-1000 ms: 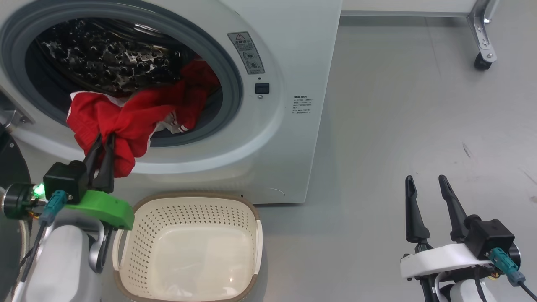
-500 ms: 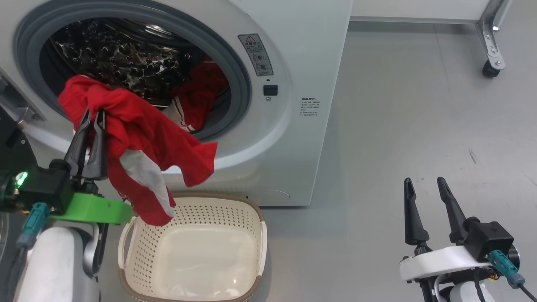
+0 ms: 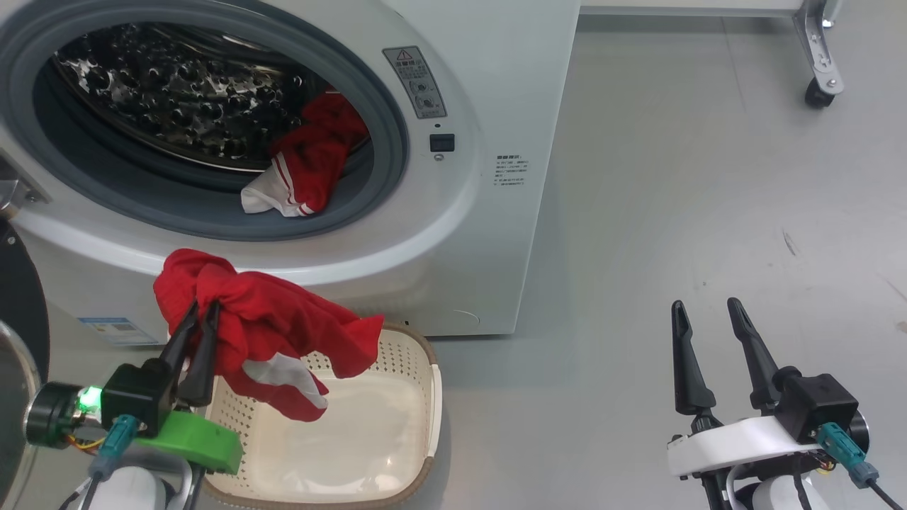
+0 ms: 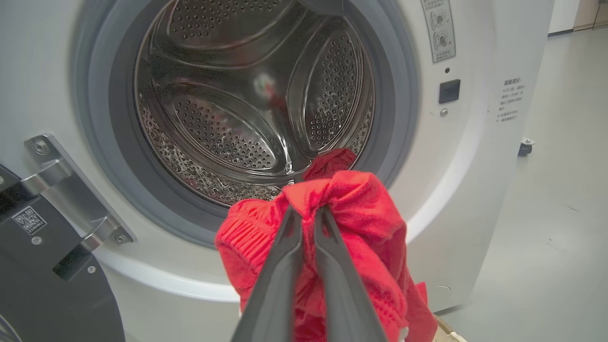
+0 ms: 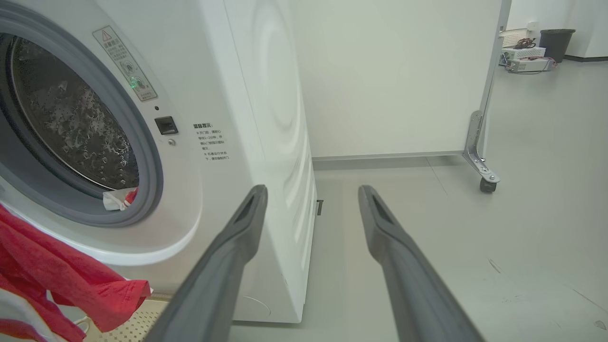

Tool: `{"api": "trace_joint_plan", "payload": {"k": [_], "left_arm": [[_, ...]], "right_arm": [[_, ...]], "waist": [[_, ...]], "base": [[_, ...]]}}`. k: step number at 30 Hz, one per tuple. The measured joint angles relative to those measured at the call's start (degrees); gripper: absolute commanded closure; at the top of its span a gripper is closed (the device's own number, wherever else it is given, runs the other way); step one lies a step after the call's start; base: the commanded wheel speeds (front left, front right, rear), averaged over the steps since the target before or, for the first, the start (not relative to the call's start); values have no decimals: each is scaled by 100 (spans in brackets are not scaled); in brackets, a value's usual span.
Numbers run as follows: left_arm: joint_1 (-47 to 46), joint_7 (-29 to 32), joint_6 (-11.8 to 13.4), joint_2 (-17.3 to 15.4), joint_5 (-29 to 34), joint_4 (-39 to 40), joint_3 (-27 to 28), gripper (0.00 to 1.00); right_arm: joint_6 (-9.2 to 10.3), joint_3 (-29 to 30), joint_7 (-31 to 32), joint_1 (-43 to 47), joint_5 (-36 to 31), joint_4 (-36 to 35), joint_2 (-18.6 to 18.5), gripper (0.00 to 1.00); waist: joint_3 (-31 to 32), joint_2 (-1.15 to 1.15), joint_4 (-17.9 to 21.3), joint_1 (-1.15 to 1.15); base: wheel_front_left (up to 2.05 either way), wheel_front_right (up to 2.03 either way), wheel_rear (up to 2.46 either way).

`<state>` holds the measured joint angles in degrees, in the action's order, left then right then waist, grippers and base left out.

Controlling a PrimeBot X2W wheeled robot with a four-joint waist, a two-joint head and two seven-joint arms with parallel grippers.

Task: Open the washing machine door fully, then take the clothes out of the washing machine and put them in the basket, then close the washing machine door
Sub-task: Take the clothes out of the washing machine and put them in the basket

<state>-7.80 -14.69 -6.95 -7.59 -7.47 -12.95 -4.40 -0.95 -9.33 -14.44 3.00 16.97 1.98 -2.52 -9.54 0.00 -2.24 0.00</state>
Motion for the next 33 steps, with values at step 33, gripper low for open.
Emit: {"api": "trace_joint_plan", "payload": {"k": [33], "left_arm": [[-772,337,-16,-254,293,-2455,-448,100]], "right_arm": [[10,-250,0,-664,-146,-265,-2,0]], "waist": [[-1536,0,832,0]], "base": [[0,0,0]]}}
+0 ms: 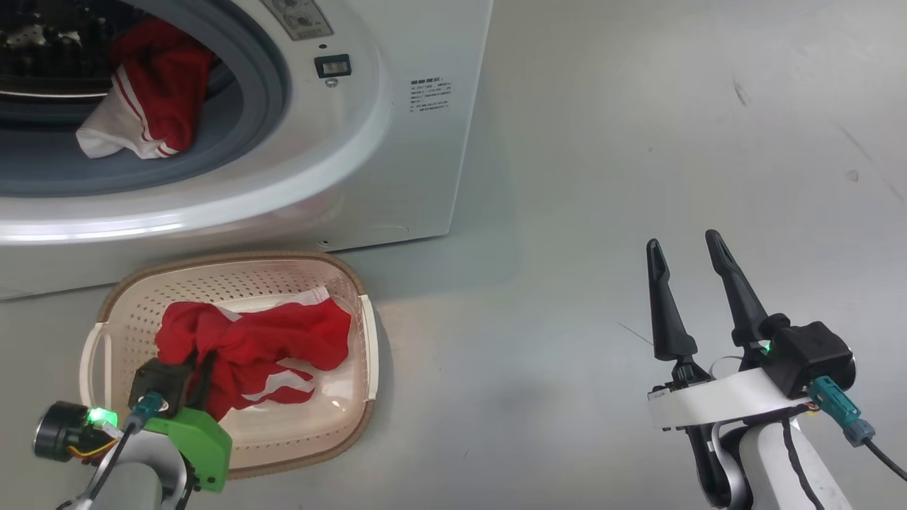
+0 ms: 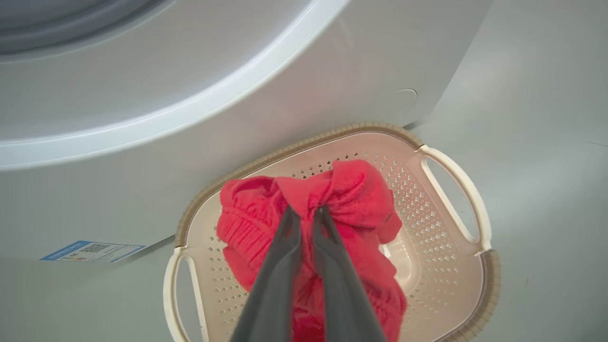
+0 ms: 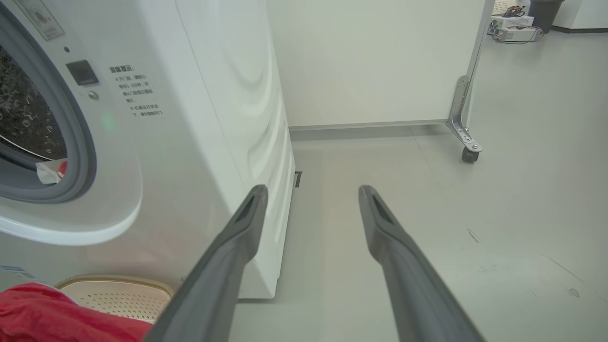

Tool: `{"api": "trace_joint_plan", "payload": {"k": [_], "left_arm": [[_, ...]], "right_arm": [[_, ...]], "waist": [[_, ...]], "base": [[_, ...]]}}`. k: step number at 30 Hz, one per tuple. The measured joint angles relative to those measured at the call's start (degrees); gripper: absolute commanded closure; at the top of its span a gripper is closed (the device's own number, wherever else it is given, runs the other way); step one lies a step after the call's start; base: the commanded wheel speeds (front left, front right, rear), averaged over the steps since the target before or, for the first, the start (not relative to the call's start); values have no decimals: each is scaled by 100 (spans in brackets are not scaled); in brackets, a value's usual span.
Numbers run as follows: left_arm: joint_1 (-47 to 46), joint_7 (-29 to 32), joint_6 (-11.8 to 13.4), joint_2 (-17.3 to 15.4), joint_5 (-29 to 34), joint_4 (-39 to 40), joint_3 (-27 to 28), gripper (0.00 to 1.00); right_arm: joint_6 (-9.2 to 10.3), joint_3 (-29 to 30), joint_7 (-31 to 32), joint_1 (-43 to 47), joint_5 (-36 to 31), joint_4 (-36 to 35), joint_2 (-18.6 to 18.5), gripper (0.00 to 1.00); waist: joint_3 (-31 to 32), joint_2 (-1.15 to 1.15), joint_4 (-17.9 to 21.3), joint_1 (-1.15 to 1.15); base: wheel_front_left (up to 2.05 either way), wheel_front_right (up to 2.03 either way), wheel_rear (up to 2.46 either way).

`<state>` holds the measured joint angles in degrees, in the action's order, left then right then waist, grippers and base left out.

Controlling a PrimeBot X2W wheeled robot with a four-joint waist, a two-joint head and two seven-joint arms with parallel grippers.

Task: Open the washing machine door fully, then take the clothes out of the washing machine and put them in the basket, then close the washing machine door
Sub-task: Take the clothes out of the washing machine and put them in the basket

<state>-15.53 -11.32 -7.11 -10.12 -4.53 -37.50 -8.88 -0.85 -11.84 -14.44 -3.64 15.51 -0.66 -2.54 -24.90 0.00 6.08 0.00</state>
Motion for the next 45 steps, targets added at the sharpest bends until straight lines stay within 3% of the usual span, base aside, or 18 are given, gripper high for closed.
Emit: {"api": "trace_joint_plan", "payload": {"k": [13,14,15,16,32,45], "left_arm": [[-578,-8,0,36,27,-932,-3,100],[-592,7,0,37,19,-1035,12,66],[-597,18,0,46,-15,-1114,45,23],[-600,15,1,52,-46,-1178,79,0],[-914,-189,1,365,-137,-1705,-59,0],[-941,-297,1,355,-92,-1366,-234,0]], "right_arm": [[100,90,0,-124,-26,-44,0,0],[100,93,0,-130,-53,-44,0,0],[100,94,0,-142,-60,-44,0,0],[100,92,0,-158,-63,-43,0,0],[96,156,0,-178,-133,125,-1,0],[38,350,0,-177,-200,279,-10,0]], "waist": [[-398,0,238,0],[-404,0,239,0],[-404,0,237,0],[-403,0,234,0],[-64,0,-4,0],[543,0,-283,0]], "base": [[0,0,0],[0,0,0],[0,0,0],[0,0,0],[0,0,0],[0,0,0]]}}
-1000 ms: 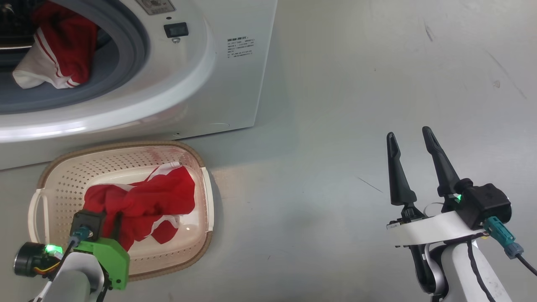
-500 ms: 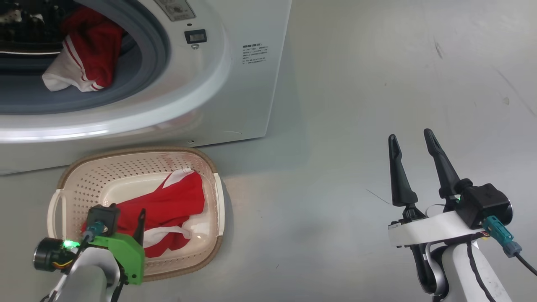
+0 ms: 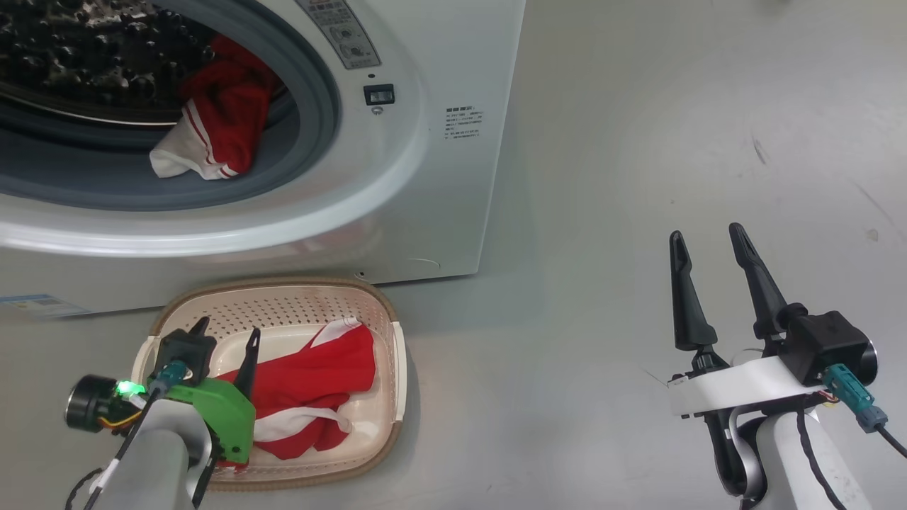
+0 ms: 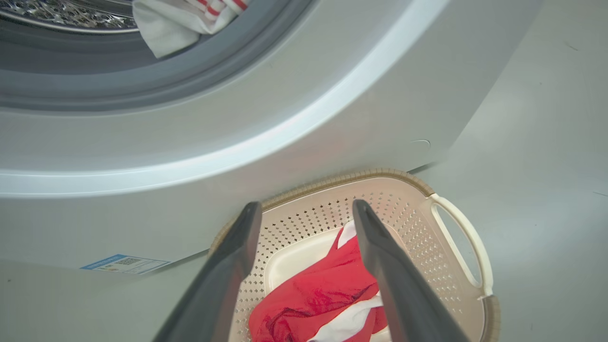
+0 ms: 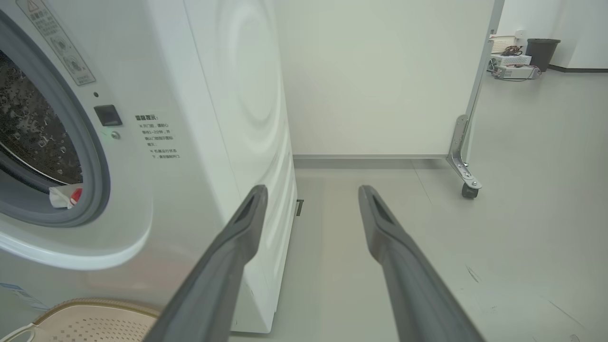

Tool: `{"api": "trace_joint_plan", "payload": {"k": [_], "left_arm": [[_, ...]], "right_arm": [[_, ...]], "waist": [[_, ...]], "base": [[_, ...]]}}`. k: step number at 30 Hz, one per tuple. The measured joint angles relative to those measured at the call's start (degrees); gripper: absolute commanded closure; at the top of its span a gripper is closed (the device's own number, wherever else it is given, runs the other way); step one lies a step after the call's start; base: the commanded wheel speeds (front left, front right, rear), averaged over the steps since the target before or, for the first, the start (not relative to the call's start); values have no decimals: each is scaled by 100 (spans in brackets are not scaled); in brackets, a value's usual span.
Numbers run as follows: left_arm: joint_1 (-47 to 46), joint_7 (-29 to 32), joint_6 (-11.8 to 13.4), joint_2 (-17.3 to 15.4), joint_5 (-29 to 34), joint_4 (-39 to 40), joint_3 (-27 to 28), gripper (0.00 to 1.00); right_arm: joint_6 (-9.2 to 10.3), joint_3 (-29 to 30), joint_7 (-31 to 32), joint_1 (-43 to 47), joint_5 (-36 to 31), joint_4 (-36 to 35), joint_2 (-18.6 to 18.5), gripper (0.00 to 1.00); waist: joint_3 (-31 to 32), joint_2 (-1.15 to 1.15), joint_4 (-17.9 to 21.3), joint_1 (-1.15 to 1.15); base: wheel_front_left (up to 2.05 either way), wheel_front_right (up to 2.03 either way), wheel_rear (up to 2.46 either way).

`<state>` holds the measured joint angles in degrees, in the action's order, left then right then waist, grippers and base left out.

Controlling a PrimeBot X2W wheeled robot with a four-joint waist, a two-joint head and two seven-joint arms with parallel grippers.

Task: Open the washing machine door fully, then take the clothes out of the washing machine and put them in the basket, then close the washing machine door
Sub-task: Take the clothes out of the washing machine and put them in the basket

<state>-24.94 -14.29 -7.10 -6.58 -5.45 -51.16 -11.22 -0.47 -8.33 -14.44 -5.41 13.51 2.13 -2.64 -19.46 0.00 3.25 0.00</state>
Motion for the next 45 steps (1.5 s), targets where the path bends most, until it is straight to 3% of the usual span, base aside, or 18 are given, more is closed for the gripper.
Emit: {"api": "trace_joint_plan", "payload": {"k": [9,21,35,45], "left_arm": [[27,-9,-1,58,-170,1243,223,0],[876,-15,-1,152,-261,2509,454,0],[1944,-15,34,168,-241,3288,616,0],[2217,-15,34,216,-197,3751,561,0]], "right_arm": [[-44,105,0,160,14,77,2,0],[-125,131,0,431,23,168,4,0],[-147,147,0,857,112,209,15,0],[-147,154,0,916,120,146,16,0]], "waist": [[447,0,-285,0],[1027,0,-672,0],[1527,0,-650,0],[1578,0,-593,0]], "base": [[0,0,0],[0,0,0],[0,0,0],[0,0,0]]}}
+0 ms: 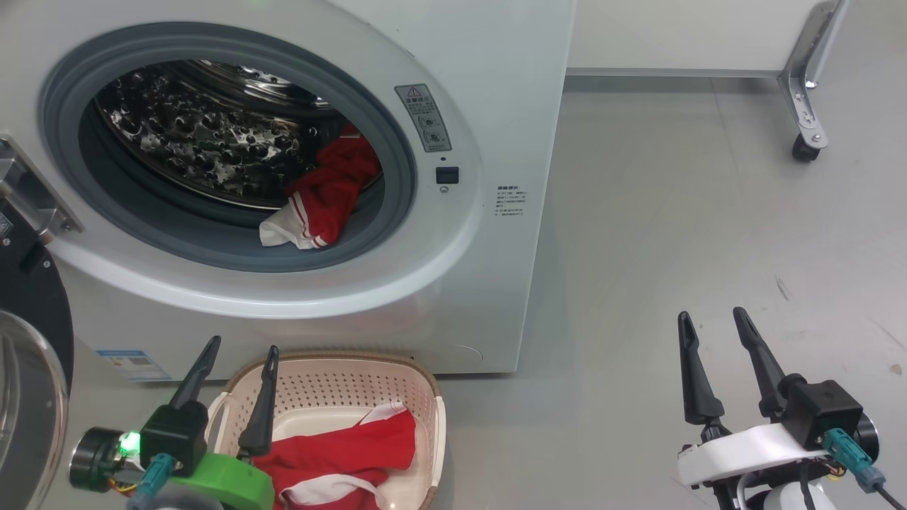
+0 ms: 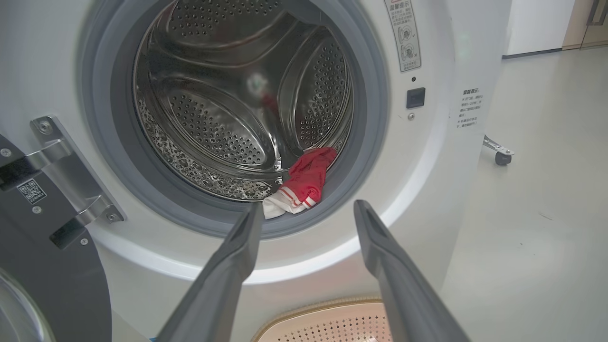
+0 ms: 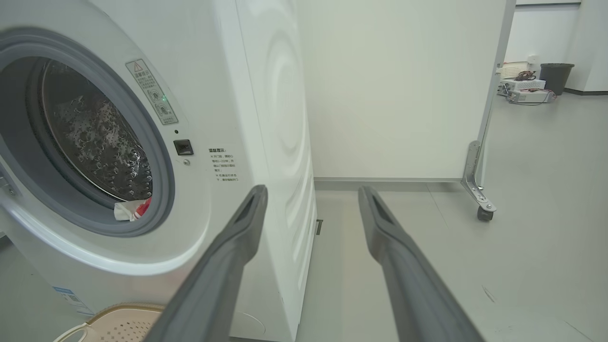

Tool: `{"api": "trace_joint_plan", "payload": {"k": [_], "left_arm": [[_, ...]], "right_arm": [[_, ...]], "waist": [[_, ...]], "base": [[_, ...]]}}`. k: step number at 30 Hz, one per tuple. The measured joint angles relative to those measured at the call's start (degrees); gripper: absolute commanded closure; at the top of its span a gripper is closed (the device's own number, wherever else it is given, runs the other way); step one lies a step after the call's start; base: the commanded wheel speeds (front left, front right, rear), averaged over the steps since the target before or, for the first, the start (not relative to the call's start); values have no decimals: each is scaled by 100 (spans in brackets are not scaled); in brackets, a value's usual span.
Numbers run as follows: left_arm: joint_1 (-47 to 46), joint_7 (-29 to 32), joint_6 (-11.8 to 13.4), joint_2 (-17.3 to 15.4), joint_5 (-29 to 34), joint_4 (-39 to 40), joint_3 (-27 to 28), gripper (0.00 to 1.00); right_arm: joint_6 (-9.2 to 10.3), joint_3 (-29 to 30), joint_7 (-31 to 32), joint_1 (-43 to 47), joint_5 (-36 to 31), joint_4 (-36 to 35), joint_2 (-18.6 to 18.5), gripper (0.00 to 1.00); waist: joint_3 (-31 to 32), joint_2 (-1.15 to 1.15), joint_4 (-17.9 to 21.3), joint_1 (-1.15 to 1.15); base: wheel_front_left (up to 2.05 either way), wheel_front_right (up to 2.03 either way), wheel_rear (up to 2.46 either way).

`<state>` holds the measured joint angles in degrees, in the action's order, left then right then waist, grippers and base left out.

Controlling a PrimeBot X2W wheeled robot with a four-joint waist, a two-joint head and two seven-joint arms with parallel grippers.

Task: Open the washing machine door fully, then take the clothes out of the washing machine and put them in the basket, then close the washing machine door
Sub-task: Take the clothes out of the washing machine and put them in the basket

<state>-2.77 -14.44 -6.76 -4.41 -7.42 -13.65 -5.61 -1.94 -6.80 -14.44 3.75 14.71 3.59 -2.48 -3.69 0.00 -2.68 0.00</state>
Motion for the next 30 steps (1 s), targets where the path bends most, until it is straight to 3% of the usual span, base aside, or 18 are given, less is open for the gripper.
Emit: {"api": "trace_joint_plan", "payload": {"k": [30], "left_arm": [[340,0,-1,31,148,480,-11,0]], "right_arm": [[-1,-55,0,38,29,-56,5,0]], "waist": [[-10,0,8,0]], "base": [[0,0,0]]}}
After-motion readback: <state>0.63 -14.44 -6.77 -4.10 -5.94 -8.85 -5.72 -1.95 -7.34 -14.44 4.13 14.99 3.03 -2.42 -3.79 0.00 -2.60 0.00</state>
